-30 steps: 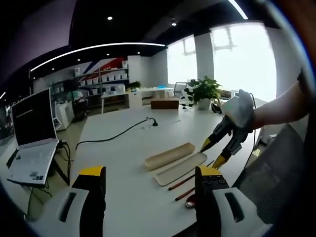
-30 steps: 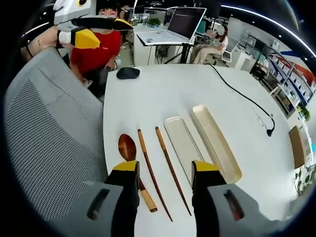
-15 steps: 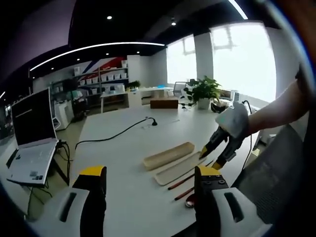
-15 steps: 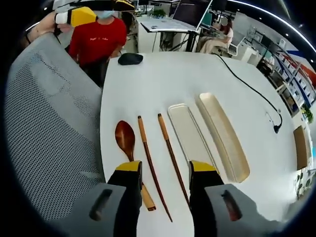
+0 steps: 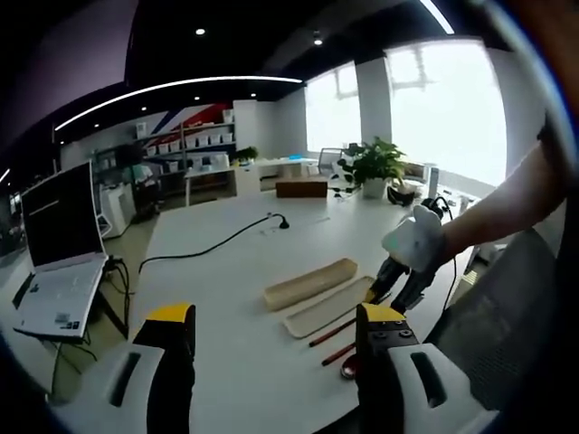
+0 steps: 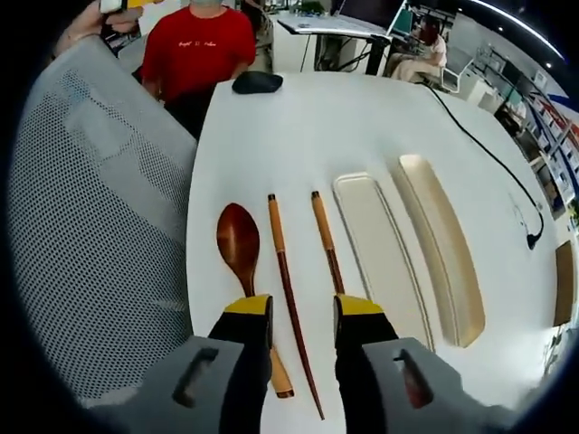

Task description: Arrange the utensils inside the cutlery case until each visible utensil rests in its matching compartment.

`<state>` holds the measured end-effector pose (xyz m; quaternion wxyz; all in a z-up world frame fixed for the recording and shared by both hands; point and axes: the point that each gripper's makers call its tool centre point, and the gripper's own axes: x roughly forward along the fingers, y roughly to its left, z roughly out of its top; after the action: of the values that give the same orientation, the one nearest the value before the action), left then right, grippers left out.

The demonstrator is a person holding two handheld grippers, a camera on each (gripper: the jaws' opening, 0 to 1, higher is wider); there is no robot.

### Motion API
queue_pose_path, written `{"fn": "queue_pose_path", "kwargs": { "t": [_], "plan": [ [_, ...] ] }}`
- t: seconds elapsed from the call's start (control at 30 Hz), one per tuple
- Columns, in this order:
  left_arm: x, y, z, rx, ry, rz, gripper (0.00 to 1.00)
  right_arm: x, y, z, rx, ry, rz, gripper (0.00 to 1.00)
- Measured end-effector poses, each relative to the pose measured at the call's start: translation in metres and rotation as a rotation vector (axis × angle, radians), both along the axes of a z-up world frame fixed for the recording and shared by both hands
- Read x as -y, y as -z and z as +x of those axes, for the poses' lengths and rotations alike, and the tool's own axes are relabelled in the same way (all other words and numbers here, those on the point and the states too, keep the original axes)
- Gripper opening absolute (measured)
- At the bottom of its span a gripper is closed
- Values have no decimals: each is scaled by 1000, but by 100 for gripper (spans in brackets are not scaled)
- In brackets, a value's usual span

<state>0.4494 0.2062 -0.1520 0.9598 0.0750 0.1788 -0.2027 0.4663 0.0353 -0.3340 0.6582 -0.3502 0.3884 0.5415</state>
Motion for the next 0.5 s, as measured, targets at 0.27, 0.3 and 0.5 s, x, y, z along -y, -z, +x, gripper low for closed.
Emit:
{"fn": "queue_pose_path", "kwargs": {
  "t": [0.27,0.3,0.5],
  "plan": [
    [-1,1,0,-5,-1,3,74,-6,11,-2,-24,-36,-15,10],
    [-1,1,0,-6,-2,0,74,-6,13,-2,-22,-42,-25,11],
    [-5,1,1,-5,-17,9,74,-11,16,-5,-50,-54,-27,14]
  ]
}}
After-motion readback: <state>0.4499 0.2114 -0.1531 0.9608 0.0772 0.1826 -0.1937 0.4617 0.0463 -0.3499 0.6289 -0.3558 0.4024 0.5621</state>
